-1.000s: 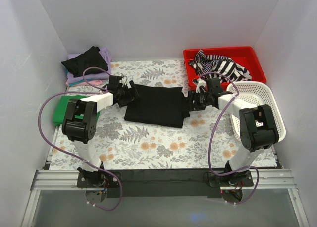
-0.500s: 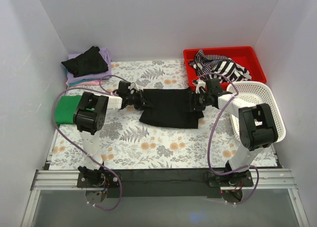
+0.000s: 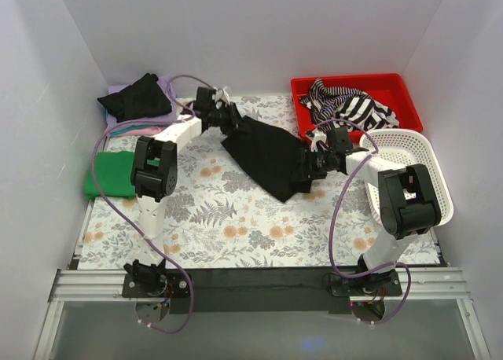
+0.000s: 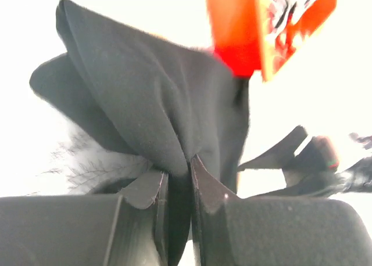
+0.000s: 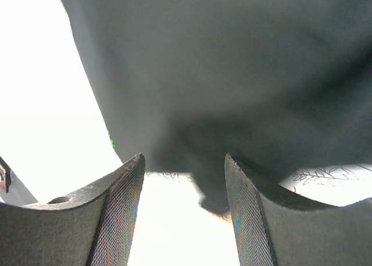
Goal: Fold and stack the t-shirts
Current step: Neatly place the folded tshirt to the corner
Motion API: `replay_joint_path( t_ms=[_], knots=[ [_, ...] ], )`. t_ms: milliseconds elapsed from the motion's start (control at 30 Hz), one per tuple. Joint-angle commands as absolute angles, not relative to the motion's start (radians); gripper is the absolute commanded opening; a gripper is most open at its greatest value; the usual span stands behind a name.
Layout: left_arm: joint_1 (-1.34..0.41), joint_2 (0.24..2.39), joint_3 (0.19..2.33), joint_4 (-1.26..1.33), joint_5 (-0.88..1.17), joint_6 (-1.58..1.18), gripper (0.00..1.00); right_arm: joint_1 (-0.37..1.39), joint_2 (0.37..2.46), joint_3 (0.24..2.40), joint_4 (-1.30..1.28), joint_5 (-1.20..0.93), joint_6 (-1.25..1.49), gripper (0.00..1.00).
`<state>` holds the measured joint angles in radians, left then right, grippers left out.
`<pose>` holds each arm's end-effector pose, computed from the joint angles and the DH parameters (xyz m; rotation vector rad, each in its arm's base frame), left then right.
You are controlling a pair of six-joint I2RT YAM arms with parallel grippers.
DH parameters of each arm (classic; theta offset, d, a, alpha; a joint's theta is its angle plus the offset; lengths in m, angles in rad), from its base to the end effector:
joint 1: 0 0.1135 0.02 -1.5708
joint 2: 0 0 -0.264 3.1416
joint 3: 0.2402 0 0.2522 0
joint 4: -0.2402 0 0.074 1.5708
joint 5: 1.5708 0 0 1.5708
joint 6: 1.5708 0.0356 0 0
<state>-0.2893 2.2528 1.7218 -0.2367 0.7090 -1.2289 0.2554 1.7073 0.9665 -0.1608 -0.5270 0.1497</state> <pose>0.4733 -0.1651 0.1760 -0.8237 2.5372 -1.4778 0.3266 0.1038 0.1718 -0.3616 2.4531 0.8251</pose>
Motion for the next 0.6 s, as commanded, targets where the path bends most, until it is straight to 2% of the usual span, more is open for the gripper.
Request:
replay_joint_path(
  t_ms=[0, 233, 433, 567],
  knots=[
    [-0.216, 2.224, 2.031, -0.487, 0.589, -1.103, 0.0, 0.258, 1.674, 0.963, -0.152, -0.543, 0.133, 0.63],
    [-0.103, 2.305, 2.357, -0.64, 0.491, -0.967, 0.0, 0.256, 1.692, 0.983, -0.15, -0.564, 0.138, 0.63],
    [0.004, 2.318, 2.512, -0.609, 0.471, -0.905, 0.0, 0.256, 1.727, 1.012, -0.149, -0.58, 0.138, 0.63],
    [0.133, 2.276, 2.508, -0.517, 0.483, -0.905, 0.0, 0.261, 1.764, 1.035, -0.143, -0.607, 0.152, 0.63]
  ],
)
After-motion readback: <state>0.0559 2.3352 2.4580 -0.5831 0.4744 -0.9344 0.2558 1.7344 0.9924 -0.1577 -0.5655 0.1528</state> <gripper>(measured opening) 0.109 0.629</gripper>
